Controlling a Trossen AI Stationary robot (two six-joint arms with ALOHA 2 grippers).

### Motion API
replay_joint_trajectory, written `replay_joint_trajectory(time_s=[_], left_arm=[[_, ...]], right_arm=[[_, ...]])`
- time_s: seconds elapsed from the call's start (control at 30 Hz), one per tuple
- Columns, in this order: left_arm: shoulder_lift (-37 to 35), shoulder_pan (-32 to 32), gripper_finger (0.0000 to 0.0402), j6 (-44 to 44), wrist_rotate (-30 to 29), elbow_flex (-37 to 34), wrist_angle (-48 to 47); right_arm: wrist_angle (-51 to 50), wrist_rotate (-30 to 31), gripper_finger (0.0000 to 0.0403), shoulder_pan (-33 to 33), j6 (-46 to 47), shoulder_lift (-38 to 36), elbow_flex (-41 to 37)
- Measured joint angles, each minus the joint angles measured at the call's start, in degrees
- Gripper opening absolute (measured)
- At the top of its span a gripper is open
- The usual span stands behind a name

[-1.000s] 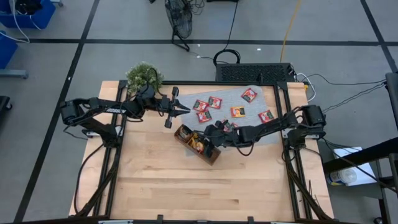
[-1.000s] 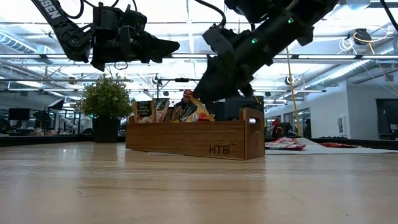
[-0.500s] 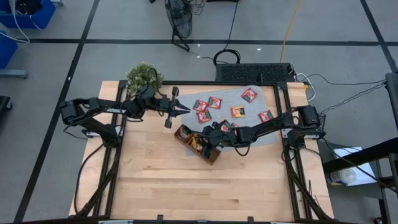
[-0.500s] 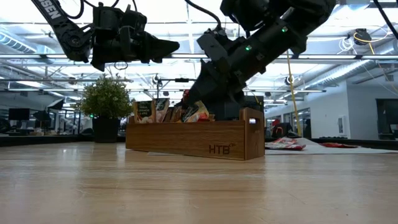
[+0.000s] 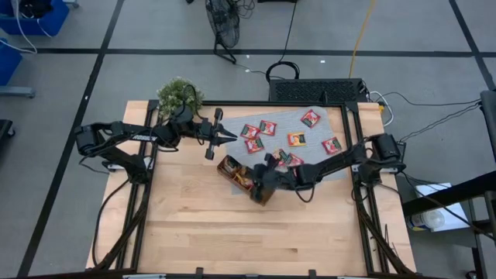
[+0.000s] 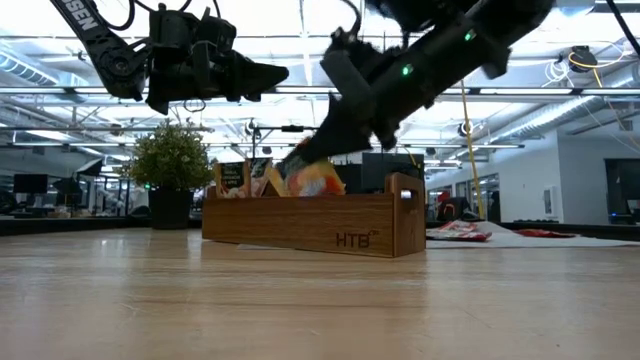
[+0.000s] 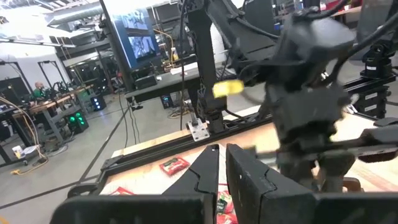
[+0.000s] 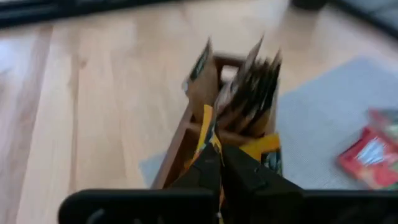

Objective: Pick & Place Tea
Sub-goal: Put the yellow tea bag into the middle section of the wooden organizer

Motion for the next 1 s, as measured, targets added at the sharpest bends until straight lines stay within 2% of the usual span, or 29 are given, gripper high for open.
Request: replay_joint_trajectory(time_s=[0.2, 0.47, 0.63, 0.8, 1.0], left_arm=[[0.0, 0.0, 0.0035, -0.13, 0.0, 0.0, 0.0], [0.0, 0.02, 0.0035, -0.13, -0.02, 0.0, 0.0], [0.0, 0.0, 0.0035, -0.11, -0.02, 0.0, 0.0], [0.0, 0.02, 0.0035, -0.11, -0.02, 0.0, 0.0], [0.0, 0.02, 0.0035, -0.09, -0.03, 0.0, 0.0]], right_arm=[[7.34, 18.97, 0.0, 5.86, -0.98, 2.79, 0.0], [26.7, 33.31, 0.0, 9.07, -4.35, 14.83, 0.0], [33.72, 44.29, 0.0, 11.3, -9.8, 18.03, 0.11], [33.96, 46.0, 0.0, 12.05, -9.44, 18.1, 0.11], [31.86, 41.5, 0.0, 11.64, -4.2, 18.08, 0.11]])
